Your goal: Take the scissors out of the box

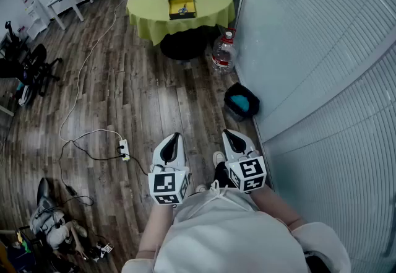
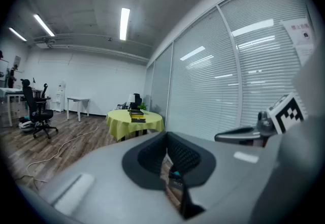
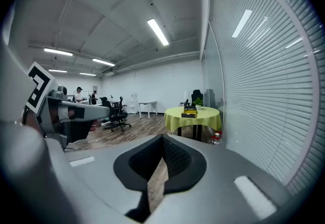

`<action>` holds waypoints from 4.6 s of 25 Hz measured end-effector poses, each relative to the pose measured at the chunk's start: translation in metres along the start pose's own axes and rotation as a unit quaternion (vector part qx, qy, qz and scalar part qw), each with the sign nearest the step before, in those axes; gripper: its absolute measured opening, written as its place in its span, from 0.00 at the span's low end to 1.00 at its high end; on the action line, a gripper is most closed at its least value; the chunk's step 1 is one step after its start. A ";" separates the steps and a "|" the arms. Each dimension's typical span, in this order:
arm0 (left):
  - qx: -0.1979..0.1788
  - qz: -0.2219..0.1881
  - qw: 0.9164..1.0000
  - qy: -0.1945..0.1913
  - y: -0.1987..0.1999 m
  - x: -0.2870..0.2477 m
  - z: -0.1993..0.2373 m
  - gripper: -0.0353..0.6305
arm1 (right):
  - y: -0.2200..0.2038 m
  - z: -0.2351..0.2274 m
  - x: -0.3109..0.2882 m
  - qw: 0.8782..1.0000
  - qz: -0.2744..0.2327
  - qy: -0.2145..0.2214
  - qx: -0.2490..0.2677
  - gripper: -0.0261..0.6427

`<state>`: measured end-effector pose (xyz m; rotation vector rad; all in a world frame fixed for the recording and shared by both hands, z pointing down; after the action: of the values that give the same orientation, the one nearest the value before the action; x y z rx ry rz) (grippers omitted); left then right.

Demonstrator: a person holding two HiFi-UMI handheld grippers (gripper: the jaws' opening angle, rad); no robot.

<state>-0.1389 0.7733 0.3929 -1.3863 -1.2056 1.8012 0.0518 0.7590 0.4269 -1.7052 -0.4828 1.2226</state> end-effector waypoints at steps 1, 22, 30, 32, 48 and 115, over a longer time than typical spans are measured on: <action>0.000 0.000 1.000 -0.001 0.001 -0.002 0.000 0.06 | 0.002 -0.002 -0.001 1.000 -0.001 0.001 -0.001 0.04; 0.016 -0.003 1.000 0.013 0.075 -0.162 0.015 0.06 | 0.079 -0.113 -0.125 0.998 -0.016 0.017 0.059 0.04; 0.052 0.024 0.998 0.017 0.123 -0.277 0.010 0.06 | 0.118 -0.220 -0.190 0.998 0.013 0.034 0.047 0.04; 0.058 0.034 0.998 0.012 0.127 -0.302 0.009 0.06 | 0.119 -0.243 -0.207 0.999 0.026 0.031 0.036 0.04; 0.020 0.049 0.998 -0.033 0.219 -0.514 0.161 0.06 | 0.227 -0.305 -0.429 0.997 0.070 -0.030 -0.002 0.04; 0.032 0.498 0.866 0.008 0.291 -1.099 0.375 0.26 | 0.476 -0.582 -0.956 0.986 0.147 0.072 -0.039 0.04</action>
<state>-0.1307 -0.3979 0.6422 -2.2017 -0.3576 2.4120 0.0680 -0.4526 0.5341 -1.9676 -0.1978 1.2884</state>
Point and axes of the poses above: the fingertips, and each gripper's own axes: x backward along the fingers, z to its left, y out of its top, the point moved 6 cm from there along x, backward along the fingers, and after that the axes turned 14 degrees about z, right-handed, at the moved point
